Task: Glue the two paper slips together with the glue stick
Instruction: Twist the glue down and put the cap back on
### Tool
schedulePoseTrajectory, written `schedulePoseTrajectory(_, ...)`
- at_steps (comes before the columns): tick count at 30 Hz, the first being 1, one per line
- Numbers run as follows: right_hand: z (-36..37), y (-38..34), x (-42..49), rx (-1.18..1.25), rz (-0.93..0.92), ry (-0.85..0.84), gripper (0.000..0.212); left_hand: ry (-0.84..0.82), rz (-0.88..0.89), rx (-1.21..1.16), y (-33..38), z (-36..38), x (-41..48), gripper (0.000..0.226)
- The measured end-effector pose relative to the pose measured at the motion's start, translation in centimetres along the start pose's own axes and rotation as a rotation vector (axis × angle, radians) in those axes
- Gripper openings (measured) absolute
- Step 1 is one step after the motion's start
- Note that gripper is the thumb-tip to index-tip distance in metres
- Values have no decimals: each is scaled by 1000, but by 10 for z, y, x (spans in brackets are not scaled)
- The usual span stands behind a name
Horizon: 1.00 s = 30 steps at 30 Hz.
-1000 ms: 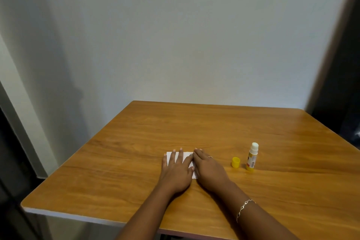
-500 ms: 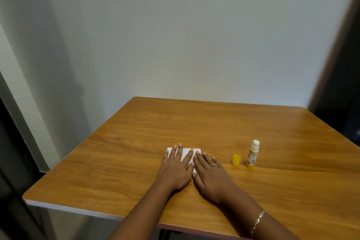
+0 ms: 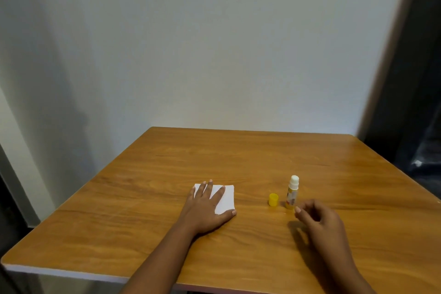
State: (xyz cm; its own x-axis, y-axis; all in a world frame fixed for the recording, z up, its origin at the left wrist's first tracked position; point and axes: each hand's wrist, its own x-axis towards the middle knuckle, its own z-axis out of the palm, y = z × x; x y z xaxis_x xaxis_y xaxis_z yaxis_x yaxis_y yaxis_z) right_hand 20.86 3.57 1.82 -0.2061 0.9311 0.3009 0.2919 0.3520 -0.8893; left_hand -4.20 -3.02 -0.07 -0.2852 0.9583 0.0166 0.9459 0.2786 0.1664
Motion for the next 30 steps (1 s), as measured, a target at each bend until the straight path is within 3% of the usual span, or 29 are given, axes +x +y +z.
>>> schedulePoseTrajectory(4, -7, 7, 25, -28, 86, -26, 22, 48, 40, -10, 0, 1, 0, 114)
schedulePoseTrajectory(7, 1, 9, 40, -41, 98, -135, 45, 153, 89, -60, 5, 2, 1, 106)
schedulePoseTrajectory(10, 10, 10, 45, -13, 62, -183, 34, 262, 163, -181, 23, 1, 1, 84)
schedulePoseTrajectory(14, 12, 13, 44, -82, -25, -96, 13, 341, 249, -291, 45, 1, 3, 74)
schedulePoseTrajectory(17, 11, 4, 38, -5, -130, -12, 9, 383, 235, -399, 51, 1, 5, 61)
schedulePoseTrajectory(19, 16, -10, 32, 71, -231, -8, 9, 404, 197, -515, 53, -1, 2, 52)
schedulePoseTrajectory(22, 36, -29, 23, 96, -297, -153, 11, 391, 147, -773, 56, -6, -5, 41)
schedulePoseTrajectory(26, 65, -34, 15, 123, -294, -286, 14, 367, 173, -1210, 64, -14, -13, 27)
schedulePoseTrajectory(30, 74, -24, 14, 119, -251, -330, 17, 304, 191, -1387, 66, -10, -12, 26)
